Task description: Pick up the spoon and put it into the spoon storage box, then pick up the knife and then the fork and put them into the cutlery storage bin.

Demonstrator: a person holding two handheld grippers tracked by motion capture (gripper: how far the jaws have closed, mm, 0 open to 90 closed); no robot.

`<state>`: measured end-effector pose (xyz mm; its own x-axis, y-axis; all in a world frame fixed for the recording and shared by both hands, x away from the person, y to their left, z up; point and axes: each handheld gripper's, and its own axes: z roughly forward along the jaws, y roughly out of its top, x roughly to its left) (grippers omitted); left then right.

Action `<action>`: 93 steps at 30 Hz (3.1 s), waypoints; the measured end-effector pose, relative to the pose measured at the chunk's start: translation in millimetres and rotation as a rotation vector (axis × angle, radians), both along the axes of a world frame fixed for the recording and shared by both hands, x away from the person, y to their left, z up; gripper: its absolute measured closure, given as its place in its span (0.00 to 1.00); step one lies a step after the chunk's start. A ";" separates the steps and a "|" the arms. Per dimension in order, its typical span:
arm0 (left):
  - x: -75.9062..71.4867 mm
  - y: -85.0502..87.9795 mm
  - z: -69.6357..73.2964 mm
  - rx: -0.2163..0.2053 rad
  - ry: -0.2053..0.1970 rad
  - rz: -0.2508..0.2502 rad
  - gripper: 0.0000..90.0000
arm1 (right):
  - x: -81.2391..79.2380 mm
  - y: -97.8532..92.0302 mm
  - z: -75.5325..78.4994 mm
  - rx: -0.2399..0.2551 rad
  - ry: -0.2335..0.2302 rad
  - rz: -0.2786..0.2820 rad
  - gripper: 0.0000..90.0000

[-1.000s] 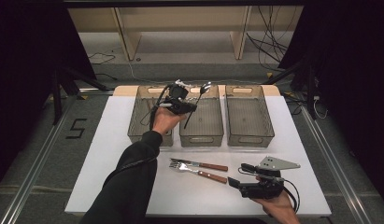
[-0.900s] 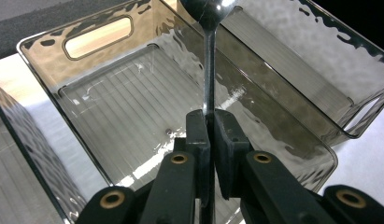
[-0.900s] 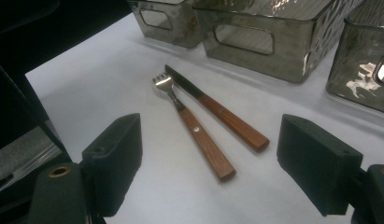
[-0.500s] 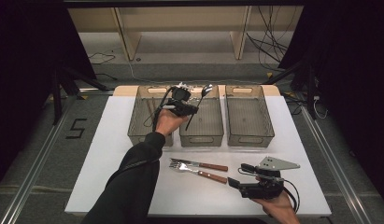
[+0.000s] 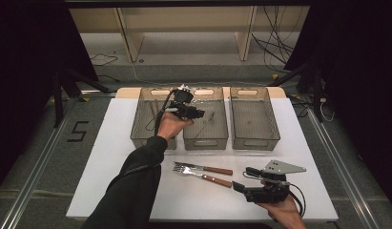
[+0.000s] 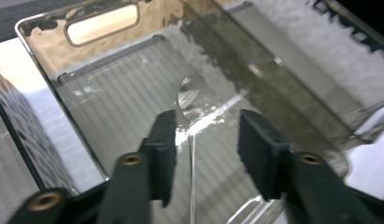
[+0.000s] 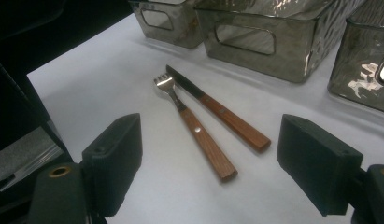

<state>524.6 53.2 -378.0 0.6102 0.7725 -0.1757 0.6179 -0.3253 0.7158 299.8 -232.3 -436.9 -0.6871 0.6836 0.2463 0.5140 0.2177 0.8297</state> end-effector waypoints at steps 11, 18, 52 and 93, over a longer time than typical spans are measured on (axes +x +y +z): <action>-31.0 34.3 23.5 -0.067 -0.040 -0.020 0.34 | 0.4 1.0 -0.1 -0.004 -0.001 0.001 0.26; -56.9 57.2 24.6 -0.078 -0.036 -0.038 0.29 | 0.2 1.9 -0.5 -0.006 0.003 0.000 0.26; -150.4 123.3 -32.9 -0.164 -0.086 -0.043 0.19 | -1.1 3.2 -2.6 0.002 -0.009 -0.007 0.24; -212.2 148.6 -66.2 -0.185 -0.197 -0.023 0.18 | 49.2 75.2 15.6 -0.353 0.043 0.180 0.28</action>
<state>312.4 201.8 -444.2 0.6632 0.7242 -0.1886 0.4551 -0.1902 0.8699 349.0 -157.0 -421.3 -0.7978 0.6009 0.0488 0.4742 0.5755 0.6662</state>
